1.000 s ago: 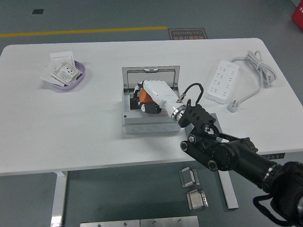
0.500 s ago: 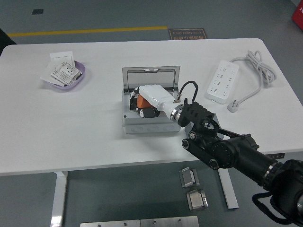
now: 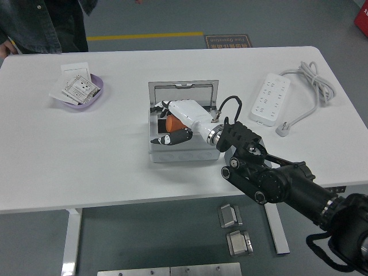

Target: Pick up the cylinder from the cube,place it in the box,flap close box

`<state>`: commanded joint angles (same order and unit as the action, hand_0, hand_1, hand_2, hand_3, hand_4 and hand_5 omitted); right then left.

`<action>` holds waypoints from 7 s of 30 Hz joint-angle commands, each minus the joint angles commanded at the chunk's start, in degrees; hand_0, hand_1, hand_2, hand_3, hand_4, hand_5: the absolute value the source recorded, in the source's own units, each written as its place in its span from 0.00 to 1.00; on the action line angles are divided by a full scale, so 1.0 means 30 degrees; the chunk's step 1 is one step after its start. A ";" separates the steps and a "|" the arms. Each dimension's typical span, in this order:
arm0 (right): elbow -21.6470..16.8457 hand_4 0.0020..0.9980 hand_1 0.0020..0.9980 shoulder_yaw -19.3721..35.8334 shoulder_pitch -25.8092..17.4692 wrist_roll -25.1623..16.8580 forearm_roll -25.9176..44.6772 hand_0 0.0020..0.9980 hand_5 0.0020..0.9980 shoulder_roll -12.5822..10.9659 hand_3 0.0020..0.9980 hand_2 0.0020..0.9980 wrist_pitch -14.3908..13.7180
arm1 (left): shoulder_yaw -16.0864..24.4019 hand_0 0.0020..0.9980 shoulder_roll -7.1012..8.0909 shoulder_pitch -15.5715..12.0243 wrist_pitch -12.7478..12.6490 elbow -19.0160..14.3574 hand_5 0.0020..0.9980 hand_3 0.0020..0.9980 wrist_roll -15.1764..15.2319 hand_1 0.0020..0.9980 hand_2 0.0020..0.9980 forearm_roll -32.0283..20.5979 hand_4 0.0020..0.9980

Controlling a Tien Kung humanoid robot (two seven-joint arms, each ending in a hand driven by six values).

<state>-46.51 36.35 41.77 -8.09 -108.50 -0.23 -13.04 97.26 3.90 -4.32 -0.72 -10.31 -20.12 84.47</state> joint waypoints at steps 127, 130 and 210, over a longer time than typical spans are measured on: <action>-1.3593 0.95 0.59 1.3303 -1.2413 -0.0794 0.4719 0.69 0.48 -0.4503 0.79 0.64 0.0784 | 0.0192 0.62 -0.0352 -0.0511 0.0012 0.0000 0.26 0.59 0.0141 0.61 0.56 -0.0169 0.67; -1.3362 0.95 0.59 1.4861 -1.3399 -0.1574 0.6194 0.69 0.48 -0.4011 0.79 0.64 0.0723 | 0.0226 0.62 -0.0331 -0.0491 0.0015 0.0000 0.26 0.59 0.0135 0.61 0.56 -0.0119 0.67; -1.3229 0.97 0.57 1.9993 -1.4121 -0.3038 1.0658 0.66 0.51 -0.2981 0.75 0.62 -0.0241 | 0.0242 0.62 -0.0269 -0.0216 0.0030 0.0000 0.27 0.59 0.0270 0.61 0.56 -0.0148 0.68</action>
<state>-86.19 96.33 -0.59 -17.21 -76.52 -9.17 -13.76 97.99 3.09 -4.97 -0.62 -10.31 -19.32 84.03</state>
